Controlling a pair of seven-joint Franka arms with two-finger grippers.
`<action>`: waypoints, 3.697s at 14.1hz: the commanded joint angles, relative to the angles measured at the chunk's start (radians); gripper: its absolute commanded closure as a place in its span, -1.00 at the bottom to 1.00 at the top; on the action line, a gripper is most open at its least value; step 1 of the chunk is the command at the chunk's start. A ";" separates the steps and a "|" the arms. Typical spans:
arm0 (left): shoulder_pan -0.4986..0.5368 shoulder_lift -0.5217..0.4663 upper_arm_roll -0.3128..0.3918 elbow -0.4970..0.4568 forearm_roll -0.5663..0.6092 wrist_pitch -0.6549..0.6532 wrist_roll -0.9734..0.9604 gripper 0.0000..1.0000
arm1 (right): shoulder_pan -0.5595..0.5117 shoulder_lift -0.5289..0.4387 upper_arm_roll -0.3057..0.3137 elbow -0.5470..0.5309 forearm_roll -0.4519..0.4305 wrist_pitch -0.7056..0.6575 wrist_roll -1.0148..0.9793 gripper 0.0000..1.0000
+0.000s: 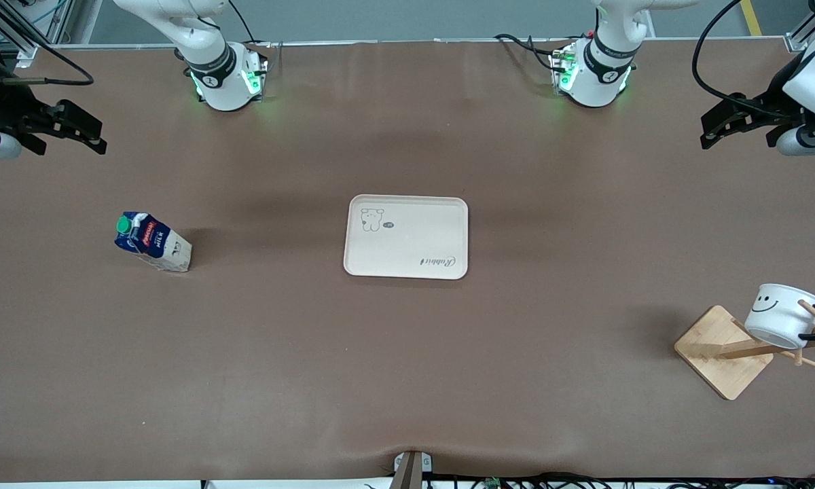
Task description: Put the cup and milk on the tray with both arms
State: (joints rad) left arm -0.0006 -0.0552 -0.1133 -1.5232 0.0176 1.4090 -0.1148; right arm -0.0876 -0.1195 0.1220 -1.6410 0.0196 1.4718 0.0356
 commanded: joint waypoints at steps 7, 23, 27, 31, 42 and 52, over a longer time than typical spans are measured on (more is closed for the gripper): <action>0.011 0.002 0.009 0.038 0.036 -0.019 0.009 -1.00 | -0.012 0.000 0.008 0.003 -0.003 -0.005 0.012 -1.00; 0.367 -0.069 0.010 -0.371 -0.216 0.595 0.003 -1.00 | -0.014 -0.002 0.008 0.003 -0.003 -0.005 0.012 -1.00; 0.384 -0.066 0.010 -0.486 -0.251 0.802 0.009 -1.00 | -0.014 0.000 0.008 0.003 -0.003 -0.007 0.012 -1.00; 0.386 0.010 0.009 -0.512 -0.251 1.007 0.020 -1.00 | -0.014 0.000 0.008 0.003 -0.003 -0.005 0.012 -1.00; 0.375 0.205 -0.071 -0.494 -0.278 1.349 0.021 -0.72 | -0.015 0.000 0.008 0.003 -0.003 -0.005 0.013 -1.00; 0.358 0.250 -0.089 -0.496 -0.278 1.418 0.024 0.40 | -0.021 0.000 0.008 0.001 -0.003 -0.005 0.013 -1.00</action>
State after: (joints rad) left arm 0.3622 0.1907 -0.1971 -2.0295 -0.2334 2.8146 -0.1128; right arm -0.0928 -0.1190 0.1210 -1.6429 0.0196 1.4712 0.0357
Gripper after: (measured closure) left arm 0.537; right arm 0.000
